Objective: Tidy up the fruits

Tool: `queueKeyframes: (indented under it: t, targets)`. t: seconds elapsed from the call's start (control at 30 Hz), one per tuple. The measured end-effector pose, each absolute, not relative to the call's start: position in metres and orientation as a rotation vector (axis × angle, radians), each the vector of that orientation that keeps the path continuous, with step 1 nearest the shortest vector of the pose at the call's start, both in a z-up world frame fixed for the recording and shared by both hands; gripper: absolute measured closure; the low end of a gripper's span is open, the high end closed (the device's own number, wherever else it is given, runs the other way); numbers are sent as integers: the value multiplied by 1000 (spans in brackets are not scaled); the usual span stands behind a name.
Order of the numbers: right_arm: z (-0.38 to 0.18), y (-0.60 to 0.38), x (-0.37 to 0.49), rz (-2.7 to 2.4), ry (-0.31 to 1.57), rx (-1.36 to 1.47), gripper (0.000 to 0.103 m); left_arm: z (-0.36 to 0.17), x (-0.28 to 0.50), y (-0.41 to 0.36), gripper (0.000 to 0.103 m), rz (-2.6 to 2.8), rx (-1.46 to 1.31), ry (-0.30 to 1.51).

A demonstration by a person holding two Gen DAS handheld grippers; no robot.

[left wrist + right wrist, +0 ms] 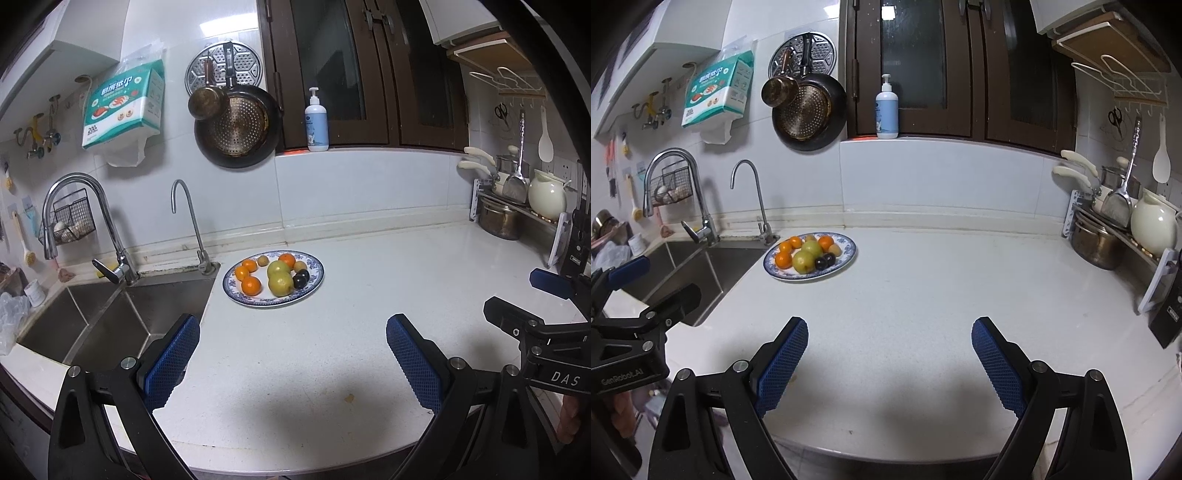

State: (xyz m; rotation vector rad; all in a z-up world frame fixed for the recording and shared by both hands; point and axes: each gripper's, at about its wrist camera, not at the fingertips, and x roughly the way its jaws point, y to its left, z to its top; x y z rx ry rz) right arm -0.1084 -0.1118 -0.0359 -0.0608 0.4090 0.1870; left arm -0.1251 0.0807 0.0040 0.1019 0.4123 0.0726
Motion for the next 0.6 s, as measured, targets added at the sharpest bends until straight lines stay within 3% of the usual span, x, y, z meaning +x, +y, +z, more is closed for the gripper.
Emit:
queueKeyframes:
  t: [0.6]
  targets:
    - [-37, -116, -110, 196, 418, -54, 12, 4, -128, 76, 0, 66, 103, 409]
